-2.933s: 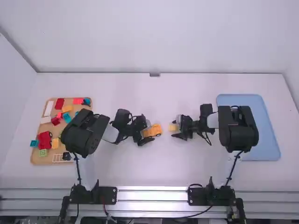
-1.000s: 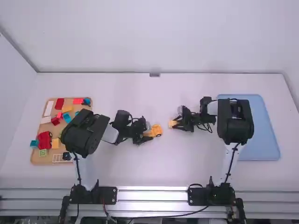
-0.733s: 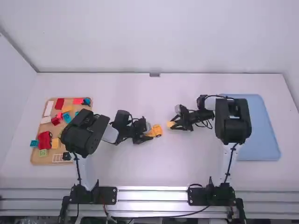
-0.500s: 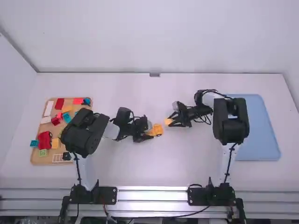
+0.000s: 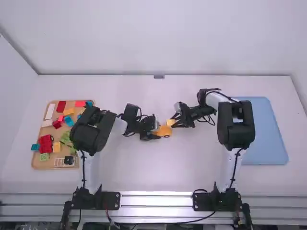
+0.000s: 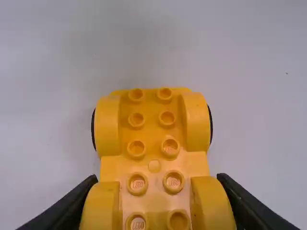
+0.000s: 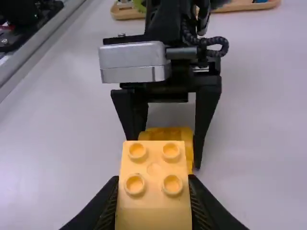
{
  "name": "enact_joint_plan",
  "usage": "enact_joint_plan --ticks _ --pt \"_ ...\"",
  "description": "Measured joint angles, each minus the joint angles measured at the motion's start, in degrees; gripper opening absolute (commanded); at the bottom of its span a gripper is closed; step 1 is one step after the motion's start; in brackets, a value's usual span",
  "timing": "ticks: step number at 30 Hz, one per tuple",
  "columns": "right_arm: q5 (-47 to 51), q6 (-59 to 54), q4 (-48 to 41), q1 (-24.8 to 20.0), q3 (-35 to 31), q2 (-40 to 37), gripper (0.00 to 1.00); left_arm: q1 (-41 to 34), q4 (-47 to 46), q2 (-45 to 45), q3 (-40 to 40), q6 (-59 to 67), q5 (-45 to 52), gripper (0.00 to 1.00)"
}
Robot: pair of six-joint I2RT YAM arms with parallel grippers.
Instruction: Assemble lego blocks to make yellow taxi
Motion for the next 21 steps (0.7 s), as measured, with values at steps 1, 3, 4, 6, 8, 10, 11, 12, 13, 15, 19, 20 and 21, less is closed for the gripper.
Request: enact_joint_plan --ticks 1,3,4,6,8,10,11,12,13,15,19,20,21 --pt "0.2 0.1 0.5 -0.1 -0.6 -1.1 0.17 0.0 -0.1 0.1 0.1 0.0 0.1 0.37" --pt "0.6 0.7 3.0 -0.2 -2.2 -4.1 0.17 0.0 -0.3 0.2 0.4 0.0 0.4 0.4" --pt "0.7 2.2 6.2 -0.2 -3.7 -6.2 0.17 0.0 -0.3 0.2 0.4 0.1 0.5 0.41" --pt "1.4 5.9 14.2 -0.2 -6.8 -8.5 0.15 0.0 -0.2 0.3 0.4 0.3 0.6 0.41" --pt "2.1 12.2 23.5 0.1 -11.1 -10.0 0.1 0.0 -0.2 0.3 0.4 0.4 0.7 0.42" --pt "2.5 16.9 29.4 0.4 -14.1 -10.1 0.11 0.0 -0.1 0.3 0.4 0.4 0.7 0.43" --pt "2.7 20.2 32.3 0.8 -16.1 -10.1 0.13 0.0 -0.1 0.3 0.4 0.4 0.7 0.43" --pt "2.8 22.6 34.1 1.2 -17.5 -10.1 0.13 0.0 -0.1 0.3 0.4 0.4 0.7 0.43" --pt "2.9 23.7 34.7 1.3 -18.1 -10.1 0.13 0.0 -0.1 0.3 0.4 0.4 0.7 0.43" --pt "3.0 27.0 35.6 1.9 -19.7 -10.1 0.13 0.0 0.0 0.3 0.4 0.4 0.7 0.44" --pt "4.0 29.9 35.6 3.0 -20.2 -10.1 0.13 0.0 0.0 0.3 0.4 0.4 0.7 0.43" --pt "4.5 30.3 35.7 3.3 -20.2 -10.1 0.13 0.0 -0.1 0.3 0.4 0.4 0.7 0.43" --pt "4.9 30.5 35.8 3.6 -20.2 -10.1 0.13 0.0 -0.2 0.3 0.4 0.4 0.7 0.43"
